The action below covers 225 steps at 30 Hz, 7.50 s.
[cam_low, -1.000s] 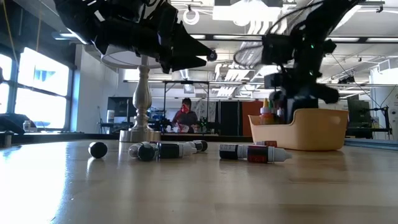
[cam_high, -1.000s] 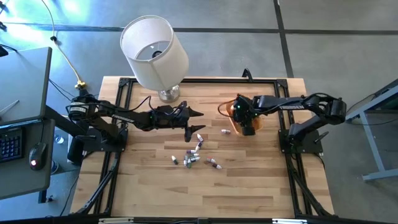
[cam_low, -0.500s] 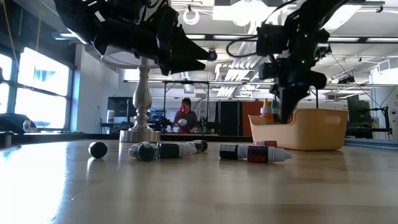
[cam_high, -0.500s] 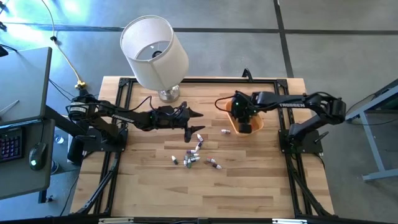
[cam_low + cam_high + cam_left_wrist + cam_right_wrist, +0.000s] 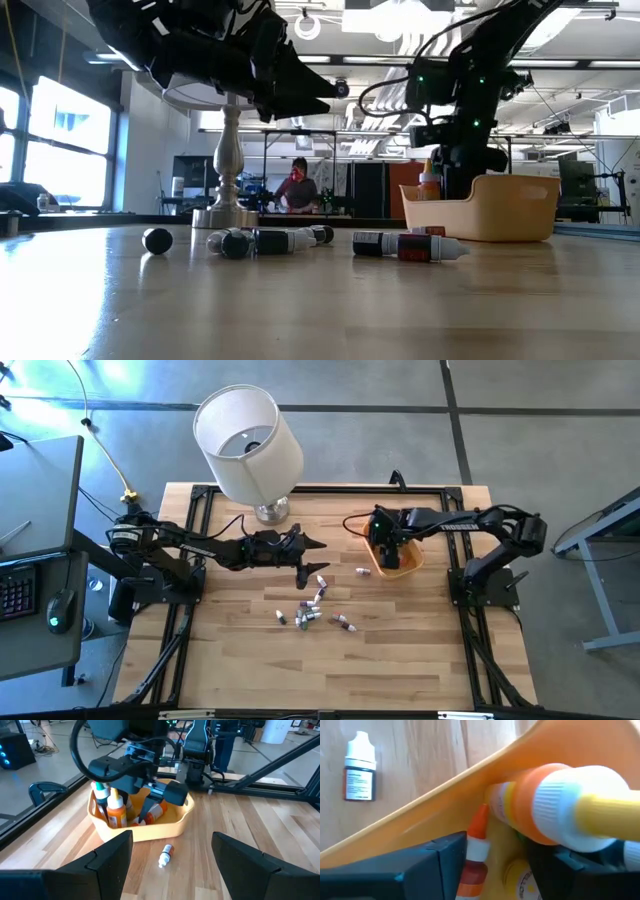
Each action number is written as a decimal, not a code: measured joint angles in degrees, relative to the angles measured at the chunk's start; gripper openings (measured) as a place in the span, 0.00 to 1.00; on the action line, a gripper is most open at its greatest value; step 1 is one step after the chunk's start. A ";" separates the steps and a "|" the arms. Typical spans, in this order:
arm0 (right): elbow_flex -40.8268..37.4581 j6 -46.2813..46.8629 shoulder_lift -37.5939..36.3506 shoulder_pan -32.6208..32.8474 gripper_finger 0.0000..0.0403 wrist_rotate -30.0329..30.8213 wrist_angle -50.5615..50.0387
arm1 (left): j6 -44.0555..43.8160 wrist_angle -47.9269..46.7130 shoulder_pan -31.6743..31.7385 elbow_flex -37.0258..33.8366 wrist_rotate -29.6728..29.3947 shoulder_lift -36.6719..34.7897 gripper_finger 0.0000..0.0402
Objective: Pick & Place food coloring
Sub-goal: Put the large orange food coloring bottle into the yellow bin
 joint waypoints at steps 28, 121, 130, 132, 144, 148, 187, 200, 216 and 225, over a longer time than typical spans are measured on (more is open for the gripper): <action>-0.31 2.27 0.26 -0.64 0.42 -6.86 -1.08 | 0.00 -1.61 0.00 -0.02 -0.20 0.00 0.67; 3.33 7.65 -2.14 0.89 0.43 -1.12 -21.08 | 0.00 -2.64 -0.02 -0.02 -0.17 0.00 0.67; -5.46 1.78 -2.50 0.86 0.42 0.44 -7.99 | 0.00 -2.73 -0.01 -0.02 -0.13 0.00 0.67; -7.05 1.88 -2.80 0.86 0.42 1.19 -6.53 | 0.00 -2.73 0.00 -0.02 -0.07 0.00 0.67; -6.91 0.05 -2.52 0.43 0.28 0.19 -6.45 | -0.20 -2.53 0.00 -0.02 -1.49 0.00 0.67; -5.72 0.11 -2.52 0.56 0.23 0.98 -8.42 | -0.20 -2.53 0.00 -0.02 -1.51 0.00 0.67; -5.13 -2.73 -12.26 1.04 0.45 1.23 -15.07 | -0.24 -2.51 0.00 -0.02 -4.90 0.00 0.67; -13.11 -8.49 -7.89 -1.41 0.42 3.56 -10.65 | -0.24 -3.12 0.00 -0.02 -4.31 0.00 0.67; -6.77 -4.31 -10.45 -0.27 0.32 2.46 -16.94 | -0.24 -3.36 0.00 -0.02 -4.34 -0.01 0.67; 2.81 3.28 -16.25 -0.25 0.32 -5.70 -19.40 | -0.25 -3.36 0.00 -0.02 -4.35 -0.01 0.67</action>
